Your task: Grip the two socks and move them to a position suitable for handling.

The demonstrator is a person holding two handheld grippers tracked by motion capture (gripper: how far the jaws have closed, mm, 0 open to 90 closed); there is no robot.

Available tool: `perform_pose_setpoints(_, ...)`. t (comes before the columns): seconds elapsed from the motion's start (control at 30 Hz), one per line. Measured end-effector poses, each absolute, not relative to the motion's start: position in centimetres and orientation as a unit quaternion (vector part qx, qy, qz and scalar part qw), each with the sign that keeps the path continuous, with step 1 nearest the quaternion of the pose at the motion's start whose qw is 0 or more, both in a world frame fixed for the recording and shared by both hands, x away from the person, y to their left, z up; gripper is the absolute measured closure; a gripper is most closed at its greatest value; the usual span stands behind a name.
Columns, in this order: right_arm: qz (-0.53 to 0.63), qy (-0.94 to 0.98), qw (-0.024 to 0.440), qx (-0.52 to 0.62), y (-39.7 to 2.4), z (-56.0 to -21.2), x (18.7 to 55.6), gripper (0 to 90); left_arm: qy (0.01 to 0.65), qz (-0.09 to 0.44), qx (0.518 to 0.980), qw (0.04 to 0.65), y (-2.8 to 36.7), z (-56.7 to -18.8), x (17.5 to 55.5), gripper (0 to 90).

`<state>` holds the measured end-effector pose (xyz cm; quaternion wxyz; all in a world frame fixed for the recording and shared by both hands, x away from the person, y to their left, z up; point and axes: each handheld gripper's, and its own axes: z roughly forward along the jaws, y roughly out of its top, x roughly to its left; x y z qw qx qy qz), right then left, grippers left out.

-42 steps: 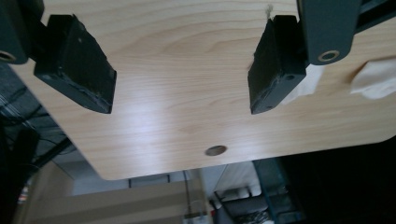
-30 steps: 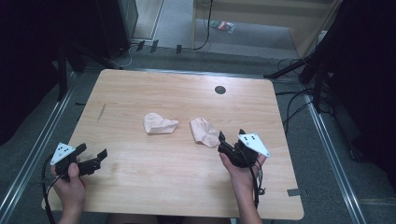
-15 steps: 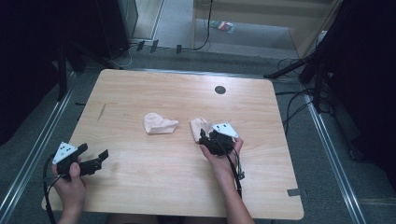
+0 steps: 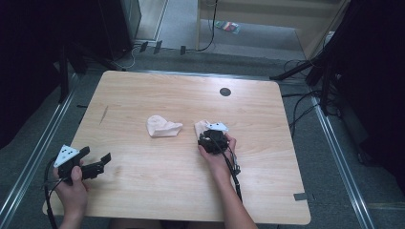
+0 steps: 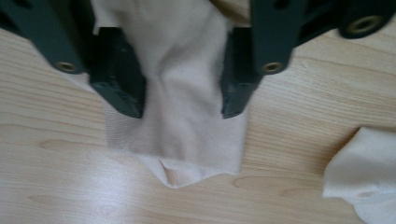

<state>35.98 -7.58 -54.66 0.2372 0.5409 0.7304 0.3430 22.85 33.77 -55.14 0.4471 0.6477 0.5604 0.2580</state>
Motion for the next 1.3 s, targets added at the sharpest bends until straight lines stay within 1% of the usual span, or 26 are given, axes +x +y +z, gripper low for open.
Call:
perform_pose_setpoints(0.03,0.343,0.731,0.237,0.540,-7.5,-54.6,36.0,63.5,0.562,0.258,0.647,0.447,33.7,-55.1,22.9,9.1)
perform_pose_setpoints(0.07,0.346,0.732,0.233,0.538,-7.5,-54.6,35.9,72.2,0.562,0.257,0.647,0.446,33.7,-55.1,22.9,9.1)
perform_pose_setpoints(0.1,0.350,0.734,0.229,0.535,-7.5,-54.6,35.9,78.5,0.562,0.257,0.648,0.446,33.7,-55.1,22.9,9.1)
perform_pose_setpoints(0.17,0.352,0.735,0.222,0.535,-7.4,-54.6,36.0,83.0,0.562,0.257,0.647,0.446,33.7,-55.1,22.9,9.1)
perform_pose_setpoints(0.2,0.356,0.729,0.213,0.544,-7.7,-54.5,36.0,83.9,0.562,0.257,0.647,0.446,33.8,-55.1,22.9,9.1)
perform_pose_setpoints(0.27,0.359,0.725,0.215,0.546,-7.8,-54.4,35.9,84.0,0.563,0.255,0.645,0.449,33.8,-55.2,22.9,9.1)
perform_pose_setpoints(0.4,0.389,0.710,0.234,0.539,-8.9,-52.9,34.6,84.0,0.566,0.251,0.646,0.446,33.9,-55.2,23.0,9.1)
perform_pose_setpoints(0.67,0.439,0.688,0.248,0.522,-11.2,-47.8,29.7,83.9,0.563,0.258,0.650,0.440,33.6,-55.1,23.1,9.2)
perform_pose_setpoints(0.9,0.461,0.684,0.255,0.504,-11.8,-45.5,25.1,83.7,0.567,0.254,0.644,0.446,33.8,-55.2,23.0,9.2)
perform_pose_setpoints(1.03,0.471,0.682,0.251,0.499,-11.8,-45.4,22.9,83.6,0.571,0.256,0.643,0.442,33.7,-55.1,23.1,9.1)
perform_pose_setpoints(1.17,0.461,0.692,0.250,0.497,-11.1,-46.6,21.6,83.6,0.572,0.249,0.641,0.447,33.9,-55.2,23.1,9.2)
perform_pose_setpoints(1.3,0.452,0.703,0.237,0.494,-10.4,-48.3,21.0,83.6,0.566,0.247,0.642,0.454,33.9,-55.2,23.0,9.2)
